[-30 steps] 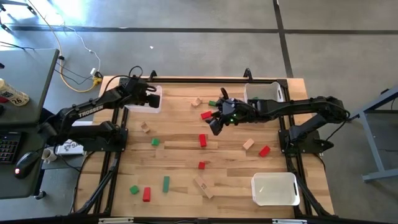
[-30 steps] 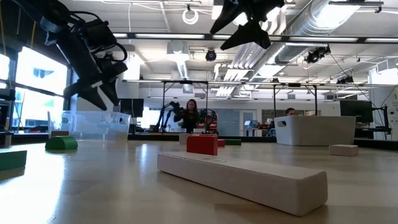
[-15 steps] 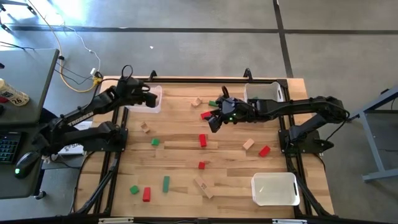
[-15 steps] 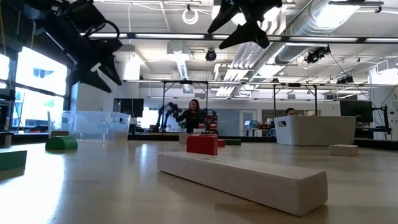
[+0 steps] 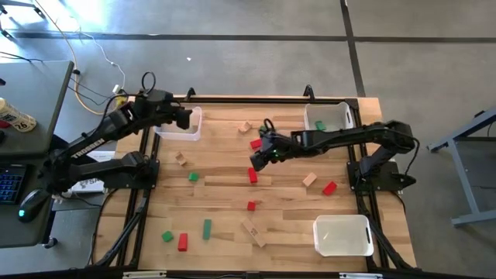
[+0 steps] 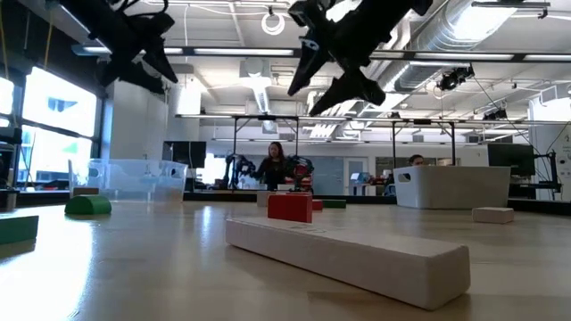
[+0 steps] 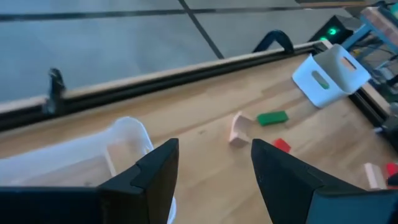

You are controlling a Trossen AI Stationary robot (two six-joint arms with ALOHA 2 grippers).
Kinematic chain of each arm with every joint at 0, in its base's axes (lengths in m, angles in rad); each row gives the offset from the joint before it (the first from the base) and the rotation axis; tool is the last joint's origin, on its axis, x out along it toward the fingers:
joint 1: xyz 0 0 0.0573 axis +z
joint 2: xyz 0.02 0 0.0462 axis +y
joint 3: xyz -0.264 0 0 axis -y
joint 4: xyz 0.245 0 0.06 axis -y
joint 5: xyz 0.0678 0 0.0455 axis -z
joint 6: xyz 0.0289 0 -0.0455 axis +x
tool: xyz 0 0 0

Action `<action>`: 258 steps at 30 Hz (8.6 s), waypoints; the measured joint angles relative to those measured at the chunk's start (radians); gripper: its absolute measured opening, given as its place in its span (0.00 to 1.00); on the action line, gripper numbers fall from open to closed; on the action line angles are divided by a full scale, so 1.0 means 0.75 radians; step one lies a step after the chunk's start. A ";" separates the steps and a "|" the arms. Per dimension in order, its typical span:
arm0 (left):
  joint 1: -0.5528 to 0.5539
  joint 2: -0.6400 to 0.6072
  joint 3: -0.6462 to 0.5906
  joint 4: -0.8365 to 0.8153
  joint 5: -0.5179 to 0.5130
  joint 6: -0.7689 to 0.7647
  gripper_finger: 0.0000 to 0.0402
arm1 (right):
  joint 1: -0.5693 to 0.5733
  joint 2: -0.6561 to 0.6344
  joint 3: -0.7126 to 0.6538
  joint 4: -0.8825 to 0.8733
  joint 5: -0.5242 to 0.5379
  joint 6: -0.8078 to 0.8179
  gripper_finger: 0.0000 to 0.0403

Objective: Sort & place blocks by color
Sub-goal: Put the red block into the white bin

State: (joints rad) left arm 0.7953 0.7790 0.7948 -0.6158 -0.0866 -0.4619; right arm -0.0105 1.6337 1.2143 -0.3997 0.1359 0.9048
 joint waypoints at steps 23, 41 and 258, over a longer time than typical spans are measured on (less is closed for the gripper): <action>-0.008 0.086 0.049 -0.172 -0.099 0.003 0.46 | 0.007 0.218 0.036 0.090 -0.161 0.220 0.52; -0.008 0.086 0.049 -0.171 -0.096 0.003 0.46 | 0.009 0.423 0.647 -0.504 -0.006 -0.030 0.52; -1.768 1.013 0.335 -0.386 -0.134 -1.764 0.46 | 1.375 0.061 -0.200 -0.714 -0.199 0.947 0.41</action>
State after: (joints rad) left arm -0.5304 1.5387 1.0458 -0.9051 -0.1871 -1.7851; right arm 1.0205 1.6791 1.0645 -0.9348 -0.0135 1.6153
